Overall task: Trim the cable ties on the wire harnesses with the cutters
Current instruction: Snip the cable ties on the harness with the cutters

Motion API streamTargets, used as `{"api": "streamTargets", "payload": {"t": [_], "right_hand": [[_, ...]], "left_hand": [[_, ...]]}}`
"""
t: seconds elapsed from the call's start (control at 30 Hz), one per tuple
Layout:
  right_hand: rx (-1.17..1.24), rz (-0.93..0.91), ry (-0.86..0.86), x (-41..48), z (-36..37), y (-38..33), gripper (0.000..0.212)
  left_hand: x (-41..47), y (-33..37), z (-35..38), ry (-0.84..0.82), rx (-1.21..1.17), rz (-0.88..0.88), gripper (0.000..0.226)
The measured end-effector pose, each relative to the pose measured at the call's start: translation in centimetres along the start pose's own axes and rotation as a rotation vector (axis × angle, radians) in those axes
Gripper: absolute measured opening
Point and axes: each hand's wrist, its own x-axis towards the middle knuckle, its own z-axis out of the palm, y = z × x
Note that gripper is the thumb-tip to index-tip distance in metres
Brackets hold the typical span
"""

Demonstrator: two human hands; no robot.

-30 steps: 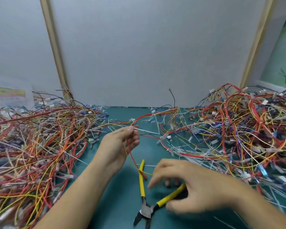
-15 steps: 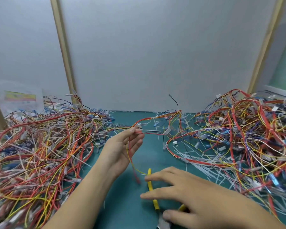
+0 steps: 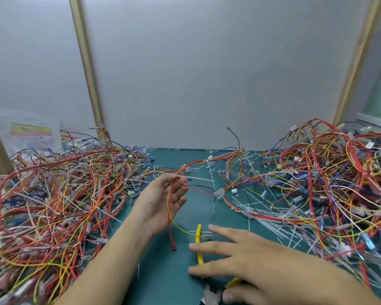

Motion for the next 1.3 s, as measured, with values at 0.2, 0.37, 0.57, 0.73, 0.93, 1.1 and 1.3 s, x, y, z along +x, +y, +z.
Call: {"api": "streamTargets", "payload": {"t": [0.2, 0.37, 0.57, 0.73, 0.93, 1.1, 1.3], "right_hand": [[-0.059, -0.076, 0.152, 1.0, 0.6, -0.6, 0.038], [0.370, -0.102, 0.389, 0.0, -0.3, -0.6, 0.037], [1.429, 0.019, 0.779, -0.2, -0.4, -0.5, 0.041], [1.633, 0.305, 0.784, 0.3, -0.4, -0.7, 0.051], [1.371, 0.544, 0.706, 0.6, -0.2, -0.5, 0.050], [1.264, 0.627, 0.674, 0.4, -0.2, -0.5, 0.033], [1.161, 0.637, 0.637, 0.1, -0.9, -0.7, 0.031]], "left_hand": [[0.4, 0.1, -0.6, 0.026, 0.014, -0.046, 0.011], [0.3, 0.3, -0.7, 0.029, -0.071, -0.033, 0.013], [-0.8, -0.5, 0.5, -0.097, 0.066, 0.070, 0.010], [-2.1, -1.5, 1.7, -0.119, 0.304, 0.274, 0.013], [-2.5, -2.1, 2.2, -0.169, 0.403, 0.345, 0.021], [-2.4, -2.4, 2.2, -0.185, 0.494, 0.388, 0.022], [-2.4, -2.5, 2.2, -0.199, 0.509, 0.396, 0.021]]}}
